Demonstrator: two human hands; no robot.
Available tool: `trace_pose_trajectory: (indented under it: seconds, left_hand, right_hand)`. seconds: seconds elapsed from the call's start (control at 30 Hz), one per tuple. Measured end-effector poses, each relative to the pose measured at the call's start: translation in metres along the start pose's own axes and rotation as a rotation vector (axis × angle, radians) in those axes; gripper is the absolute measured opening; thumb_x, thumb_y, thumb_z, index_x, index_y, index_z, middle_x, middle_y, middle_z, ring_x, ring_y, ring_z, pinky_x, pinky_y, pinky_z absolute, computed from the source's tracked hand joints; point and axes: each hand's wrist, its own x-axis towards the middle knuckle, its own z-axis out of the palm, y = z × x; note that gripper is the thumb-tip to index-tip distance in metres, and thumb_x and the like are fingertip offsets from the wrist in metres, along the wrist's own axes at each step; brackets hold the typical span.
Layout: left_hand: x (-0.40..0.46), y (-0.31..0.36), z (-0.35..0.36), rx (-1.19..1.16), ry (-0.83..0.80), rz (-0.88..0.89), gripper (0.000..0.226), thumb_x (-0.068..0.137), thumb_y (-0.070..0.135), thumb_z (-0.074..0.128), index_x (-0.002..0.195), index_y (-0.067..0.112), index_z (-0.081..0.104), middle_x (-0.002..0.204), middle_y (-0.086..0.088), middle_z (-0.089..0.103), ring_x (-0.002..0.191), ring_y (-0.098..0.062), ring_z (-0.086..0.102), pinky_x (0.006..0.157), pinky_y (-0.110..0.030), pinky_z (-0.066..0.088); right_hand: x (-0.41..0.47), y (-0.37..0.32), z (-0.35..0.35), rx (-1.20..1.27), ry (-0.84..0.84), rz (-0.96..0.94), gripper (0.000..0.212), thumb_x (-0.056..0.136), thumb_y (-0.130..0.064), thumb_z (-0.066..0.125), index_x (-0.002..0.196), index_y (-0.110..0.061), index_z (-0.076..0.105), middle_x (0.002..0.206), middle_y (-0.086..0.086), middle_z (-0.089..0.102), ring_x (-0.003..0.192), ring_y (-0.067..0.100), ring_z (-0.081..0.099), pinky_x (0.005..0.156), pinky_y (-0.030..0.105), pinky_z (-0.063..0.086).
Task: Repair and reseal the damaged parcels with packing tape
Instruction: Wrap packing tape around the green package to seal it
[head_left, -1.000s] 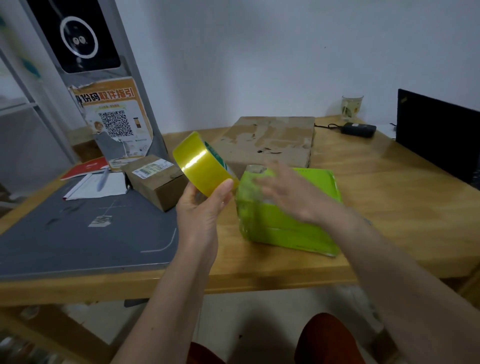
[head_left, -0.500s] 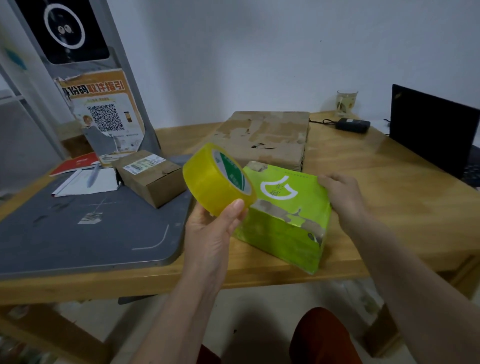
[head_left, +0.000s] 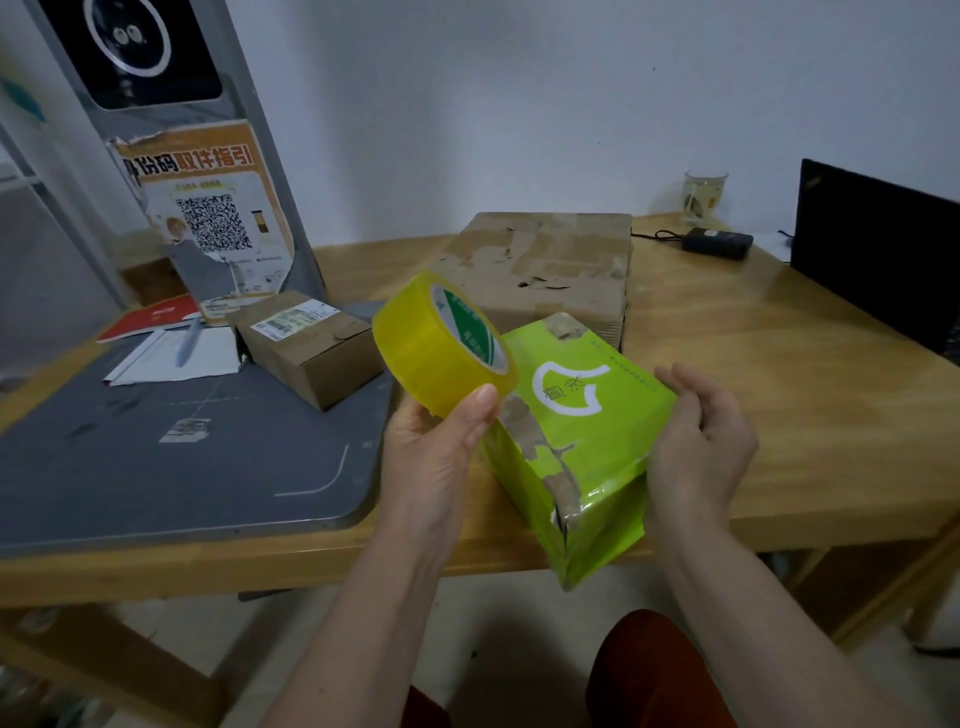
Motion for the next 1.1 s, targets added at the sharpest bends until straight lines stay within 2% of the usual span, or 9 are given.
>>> trace_pose_trajectory:
  seconds: [0.27, 0.5, 0.6, 0.7, 0.8, 0.87, 0.93, 1.0, 1.1]
  left_hand:
    - [0.034, -0.004, 0.005, -0.009, -0.041, -0.064, 0.025, 0.073, 0.008, 0.076, 0.096, 0.012, 0.067, 0.091, 0.001, 0.076, 0.091, -0.015, 0.071, 0.093, -0.038, 0.054]
    - [0.06, 0.007, 0.004, 0.088, -0.027, -0.115, 0.019, 0.082, 0.007, 0.067, 0.1, 0.011, 0.066, 0.095, -0.001, 0.074, 0.095, -0.018, 0.069, 0.1, -0.044, 0.05]
    - [0.05, 0.017, 0.001, 0.033, -0.087, -0.114, 0.023, 0.075, 0.014, 0.069, 0.098, 0.014, 0.068, 0.1, -0.002, 0.073, 0.099, -0.02, 0.068, 0.093, -0.041, 0.054]
    - [0.038, 0.031, -0.005, 0.049, -0.207, -0.144, 0.027, 0.075, 0.014, 0.074, 0.101, 0.015, 0.068, 0.106, -0.003, 0.073, 0.101, -0.021, 0.068, 0.084, -0.037, 0.056]
    - [0.031, 0.045, -0.007, 0.107, -0.383, -0.171, 0.043, 0.062, 0.021, 0.085, 0.103, 0.015, 0.072, 0.111, -0.006, 0.072, 0.1, -0.024, 0.069, 0.082, -0.037, 0.057]
    - [0.025, 0.053, -0.005, 0.158, -0.459, -0.172, 0.045, 0.058, 0.017, 0.083, 0.102, 0.015, 0.074, 0.108, -0.007, 0.073, 0.094, -0.022, 0.07, 0.077, -0.034, 0.057]
    - [0.023, 0.055, -0.004, 0.184, -0.457, -0.186, 0.058, 0.059, 0.0, 0.082, 0.114, 0.011, 0.068, 0.115, -0.014, 0.068, 0.097, -0.023, 0.068, 0.082, -0.037, 0.058]
    - [0.024, 0.053, -0.006, 0.129, -0.396, -0.217, 0.071, 0.065, -0.013, 0.078, 0.13, 0.006, 0.055, 0.131, -0.02, 0.058, 0.105, -0.029, 0.063, 0.094, -0.043, 0.054]
    - [0.025, 0.049, -0.007, -0.037, -0.266, -0.293, 0.052, 0.068, -0.017, 0.067, 0.116, 0.002, 0.061, 0.11, -0.018, 0.066, 0.096, -0.024, 0.067, 0.089, -0.033, 0.057]
  right_hand:
    - [0.003, -0.003, 0.025, -0.018, 0.14, -0.044, 0.033, 0.092, 0.005, 0.035, 0.099, -0.012, 0.062, 0.099, 0.001, 0.065, 0.095, 0.011, 0.058, 0.085, 0.012, 0.041]
    - [0.012, -0.007, 0.05, -0.175, 0.11, 0.029, 0.028, 0.094, 0.001, 0.036, 0.108, -0.005, 0.06, 0.103, 0.001, 0.06, 0.103, 0.023, 0.055, 0.1, 0.036, 0.038]
    - [0.011, -0.014, 0.038, -0.417, -0.038, -0.267, 0.027, 0.091, -0.004, 0.048, 0.116, -0.009, 0.057, 0.128, 0.011, 0.053, 0.123, 0.028, 0.046, 0.107, 0.033, 0.03]
    - [0.002, -0.048, 0.033, -0.397, -0.25, -0.576, 0.035, 0.091, -0.015, 0.057, 0.125, -0.012, 0.05, 0.144, 0.006, 0.037, 0.134, 0.017, 0.031, 0.108, 0.014, 0.019]
    - [0.001, -0.083, 0.049, -0.19, -0.677, -0.099, 0.054, 0.088, -0.031, 0.066, 0.134, -0.016, 0.043, 0.13, 0.002, 0.054, 0.119, 0.014, 0.052, 0.099, 0.032, 0.043]
    - [0.004, -0.09, 0.059, -0.054, -0.845, 0.123, 0.033, 0.084, -0.02, 0.07, 0.114, -0.012, 0.06, 0.105, 0.008, 0.07, 0.099, 0.024, 0.066, 0.092, 0.047, 0.052]
    - [0.003, -0.092, 0.065, 0.095, -0.821, 0.195, 0.012, 0.081, -0.004, 0.068, 0.092, -0.01, 0.066, 0.085, 0.005, 0.073, 0.087, 0.027, 0.068, 0.092, 0.052, 0.051]
    - [0.002, -0.094, 0.072, 0.193, -0.767, 0.2, 0.014, 0.082, 0.003, 0.065, 0.082, -0.011, 0.066, 0.072, 0.0, 0.072, 0.075, 0.02, 0.069, 0.084, 0.046, 0.055]
    - [0.0, -0.101, 0.08, 0.3, -0.751, 0.227, 0.015, 0.083, 0.005, 0.064, 0.078, -0.009, 0.065, 0.063, 0.001, 0.07, 0.063, 0.017, 0.068, 0.07, 0.037, 0.057]
